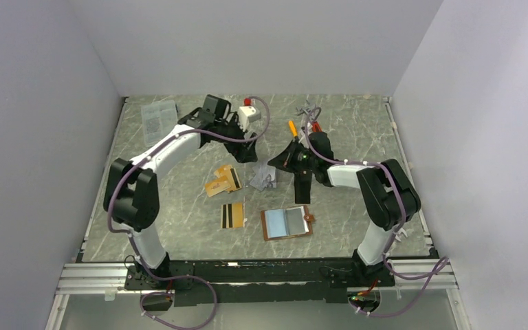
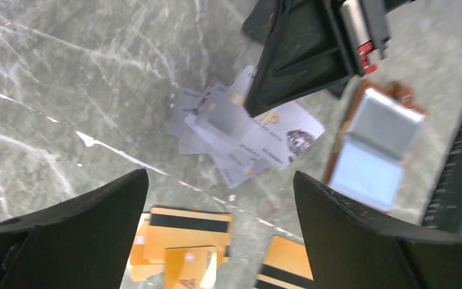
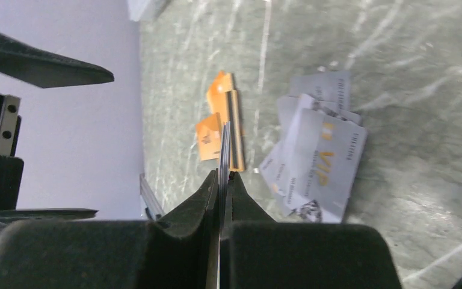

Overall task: Put the credit cards into the card holder
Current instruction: Pick up the credit card from the center of the board, then place the credit card at the center of the board, then insert the credit card into the card holder.

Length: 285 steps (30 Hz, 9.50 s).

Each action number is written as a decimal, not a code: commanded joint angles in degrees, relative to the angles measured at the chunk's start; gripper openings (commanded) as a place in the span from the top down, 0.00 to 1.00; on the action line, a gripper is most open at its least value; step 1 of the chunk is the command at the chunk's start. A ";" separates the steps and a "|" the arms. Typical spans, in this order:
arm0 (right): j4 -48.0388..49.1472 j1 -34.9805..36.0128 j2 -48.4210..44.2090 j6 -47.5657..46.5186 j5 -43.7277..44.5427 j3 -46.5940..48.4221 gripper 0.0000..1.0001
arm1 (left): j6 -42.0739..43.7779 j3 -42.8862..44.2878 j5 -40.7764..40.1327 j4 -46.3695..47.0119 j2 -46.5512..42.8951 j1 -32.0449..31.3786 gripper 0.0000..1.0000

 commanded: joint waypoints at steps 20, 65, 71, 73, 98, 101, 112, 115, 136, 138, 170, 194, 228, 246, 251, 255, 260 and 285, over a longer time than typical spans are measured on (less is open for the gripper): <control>-0.74 -1.26 -15.64 -6.95 -9.60 -3.10 1.00 | -8.16 1.35 35.08 -5.23 -2.99 6.51 0.01; 31.26 -1.37 -8.53 7.73 -10.84 -12.29 1.00 | -63.74 -29.98 32.85 69.20 -1.49 0.04 0.44; 31.79 -1.33 -7.30 7.82 -10.97 -12.57 1.00 | -60.66 -29.37 33.27 65.39 -1.10 -0.17 0.60; 32.16 -1.47 -7.11 8.30 -11.60 -12.72 1.00 | -59.05 -29.19 33.20 63.59 -1.26 -0.01 0.64; 19.13 -1.31 -11.47 -0.69 -11.54 -16.55 0.97 | -61.39 -25.89 37.36 65.06 -4.09 3.81 0.59; 19.23 -1.16 -11.18 -0.69 -11.82 -16.57 0.97 | -61.65 -25.59 37.87 65.30 -3.88 4.01 0.59; 22.28 -1.15 -11.95 1.57 -12.16 -15.07 1.00 | -58.76 -28.27 37.01 61.67 -4.91 4.09 0.33; 22.74 -1.17 -12.53 2.37 -11.67 -13.08 1.00 | -60.97 -32.04 37.01 64.97 -5.12 3.11 0.26; 32.84 -0.96 -10.25 8.76 -12.08 -13.03 1.00 | -56.02 -33.09 33.43 58.03 -7.24 0.42 0.25; 35.35 -0.49 -8.54 10.03 -11.89 -12.66 1.00 | -57.20 -32.70 34.13 59.42 -6.88 -0.85 0.27; 35.62 0.99 -8.31 13.43 -20.19 -17.11 0.79 | -57.30 -31.36 33.99 58.33 -6.06 4.82 1.00; 25.64 -3.38 -14.80 6.39 -24.24 -16.03 0.52 | -65.27 -33.58 36.18 66.57 -7.35 6.23 1.00; 30.00 -3.33 -16.14 5.87 -19.65 -17.78 1.00 | -62.25 -31.71 35.88 59.62 -8.20 6.65 1.00; 28.72 -6.36 -10.96 3.84 -14.86 -19.65 1.00 | -64.19 -32.55 36.54 62.34 -8.50 11.76 1.00; 24.11 -5.19 -6.55 1.50 -10.60 -16.65 1.00 | -63.69 -32.96 36.56 62.10 -9.36 10.15 1.00; 22.63 -3.76 -2.39 0.48 -7.67 -14.41 1.00 | -61.66 -32.97 36.14 59.93 -10.29 8.62 1.00; 21.52 -3.38 1.43 -0.56 -5.31 -12.46 1.00 | -58.10 -32.96 34.13 55.83 -10.66 6.99 1.00; 10.89 -3.79 -27.42 -5.58 -12.24 -14.92 0.26 | -64.20 -34.35 36.04 64.34 -9.85 5.09 1.00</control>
